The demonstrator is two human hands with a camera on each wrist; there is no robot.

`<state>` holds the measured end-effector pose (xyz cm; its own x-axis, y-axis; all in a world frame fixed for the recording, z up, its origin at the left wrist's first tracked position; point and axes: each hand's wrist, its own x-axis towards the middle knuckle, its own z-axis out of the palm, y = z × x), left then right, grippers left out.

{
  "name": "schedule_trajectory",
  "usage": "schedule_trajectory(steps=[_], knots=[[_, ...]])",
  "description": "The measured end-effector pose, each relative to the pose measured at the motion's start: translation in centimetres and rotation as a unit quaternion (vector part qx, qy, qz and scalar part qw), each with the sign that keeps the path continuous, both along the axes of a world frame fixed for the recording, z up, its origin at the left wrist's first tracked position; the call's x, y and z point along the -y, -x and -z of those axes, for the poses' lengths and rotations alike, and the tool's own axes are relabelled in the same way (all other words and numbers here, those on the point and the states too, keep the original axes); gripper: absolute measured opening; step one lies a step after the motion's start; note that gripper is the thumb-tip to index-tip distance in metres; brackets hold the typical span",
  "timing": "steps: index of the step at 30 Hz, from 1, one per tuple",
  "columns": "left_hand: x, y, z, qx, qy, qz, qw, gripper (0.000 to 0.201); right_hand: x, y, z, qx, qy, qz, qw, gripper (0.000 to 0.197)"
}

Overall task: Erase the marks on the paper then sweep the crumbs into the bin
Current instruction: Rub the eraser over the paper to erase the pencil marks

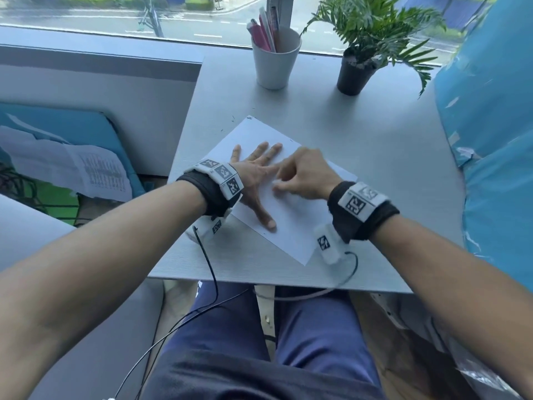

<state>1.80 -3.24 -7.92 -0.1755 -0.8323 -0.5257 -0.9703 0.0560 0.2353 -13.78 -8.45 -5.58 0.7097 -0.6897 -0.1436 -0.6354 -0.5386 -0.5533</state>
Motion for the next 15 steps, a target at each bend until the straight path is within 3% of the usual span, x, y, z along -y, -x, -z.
schedule_trajectory(steps=[2, 6, 10, 13, 15], knots=[[-0.1, -0.1, 0.0, -0.004, 0.000, -0.003, 1.000, 0.153, 0.9, 0.2, -0.1, 0.008, 0.016, 0.049, 0.999, 0.005], [0.1, -0.3, 0.4, 0.006, 0.010, 0.009, 1.000, 0.154, -1.7, 0.1, 0.1, -0.019, -0.007, -0.066, 0.998, 0.004], [0.0, -0.2, 0.4, -0.011, 0.011, -0.002, 1.000, 0.154, 1.0, 0.4, -0.3, -0.005, 0.002, 0.038, 0.999, 0.009], [0.1, -0.1, 0.5, 0.010, 0.009, 0.006, 1.000, 0.155, -1.7, 0.1, -0.2, -0.023, -0.026, -0.047, 0.998, 0.006], [0.0, -0.1, 0.5, 0.005, 0.006, 0.007, 1.000, 0.155, -0.9, 0.2, 0.0, -0.027, -0.025, -0.037, 0.999, 0.007]])
